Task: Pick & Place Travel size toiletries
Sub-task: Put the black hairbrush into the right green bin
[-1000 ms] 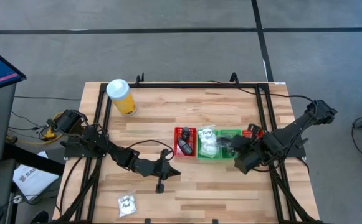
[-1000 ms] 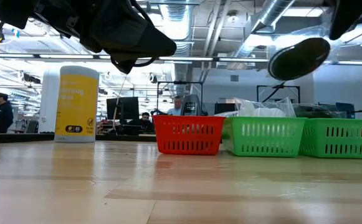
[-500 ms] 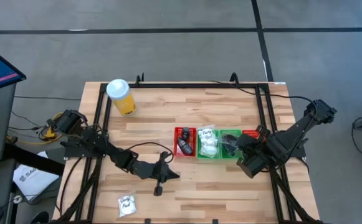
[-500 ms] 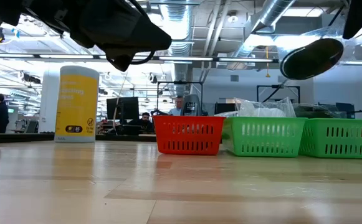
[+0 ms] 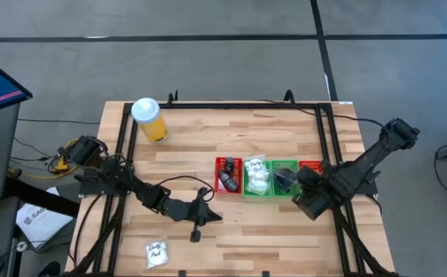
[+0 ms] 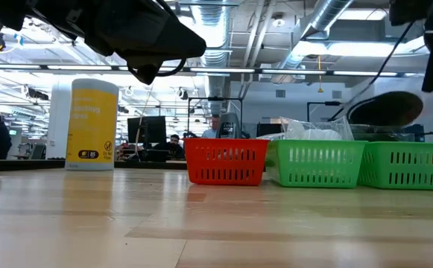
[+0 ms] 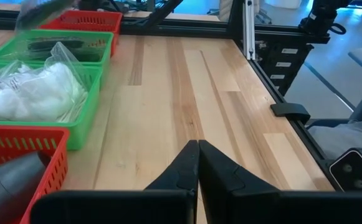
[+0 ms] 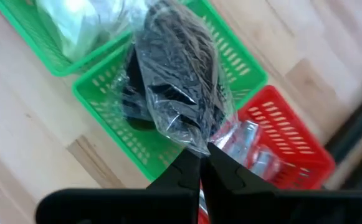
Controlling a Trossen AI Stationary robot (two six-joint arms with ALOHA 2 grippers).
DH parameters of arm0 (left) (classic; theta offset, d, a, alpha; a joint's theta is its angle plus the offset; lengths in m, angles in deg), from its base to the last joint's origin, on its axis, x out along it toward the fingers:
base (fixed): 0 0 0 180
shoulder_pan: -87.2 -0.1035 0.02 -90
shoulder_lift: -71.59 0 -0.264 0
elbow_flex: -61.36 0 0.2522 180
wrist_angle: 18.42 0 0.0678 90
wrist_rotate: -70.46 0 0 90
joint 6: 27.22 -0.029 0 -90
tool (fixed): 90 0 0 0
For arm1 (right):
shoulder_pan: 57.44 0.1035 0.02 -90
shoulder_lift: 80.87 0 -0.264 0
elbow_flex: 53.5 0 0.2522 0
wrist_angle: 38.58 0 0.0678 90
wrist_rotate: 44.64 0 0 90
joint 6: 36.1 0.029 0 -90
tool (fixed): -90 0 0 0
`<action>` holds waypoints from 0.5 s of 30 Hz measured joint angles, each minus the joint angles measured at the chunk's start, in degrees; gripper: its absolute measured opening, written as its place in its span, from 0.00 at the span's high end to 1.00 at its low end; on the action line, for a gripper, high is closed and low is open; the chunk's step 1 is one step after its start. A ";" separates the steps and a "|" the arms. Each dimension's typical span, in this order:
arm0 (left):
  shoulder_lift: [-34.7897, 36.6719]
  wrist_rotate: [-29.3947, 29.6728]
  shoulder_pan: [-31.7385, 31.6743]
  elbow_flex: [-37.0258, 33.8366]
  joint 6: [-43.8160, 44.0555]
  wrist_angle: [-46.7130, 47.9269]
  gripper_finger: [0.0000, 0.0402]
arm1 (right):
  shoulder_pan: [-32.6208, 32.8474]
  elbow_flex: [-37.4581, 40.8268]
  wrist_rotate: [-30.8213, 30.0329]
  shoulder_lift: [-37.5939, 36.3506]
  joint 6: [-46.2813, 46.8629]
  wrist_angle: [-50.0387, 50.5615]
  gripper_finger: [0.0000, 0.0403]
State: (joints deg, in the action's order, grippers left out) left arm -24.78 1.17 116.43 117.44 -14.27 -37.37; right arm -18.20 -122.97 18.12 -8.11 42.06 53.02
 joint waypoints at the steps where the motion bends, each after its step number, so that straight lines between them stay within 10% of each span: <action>1: 0.00 0.00 0.00 0.00 0.00 -0.01 1.00 | -0.04 1.13 -0.35 -0.69 0.46 -1.23 1.00; 15: 0.00 0.00 0.00 0.00 0.00 -0.42 1.00 | -2.23 11.63 -3.28 -3.93 4.40 -14.10 1.00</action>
State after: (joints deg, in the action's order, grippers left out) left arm -24.78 1.17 116.43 117.44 -14.27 -37.79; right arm -20.42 -111.34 14.85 -12.04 46.46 38.93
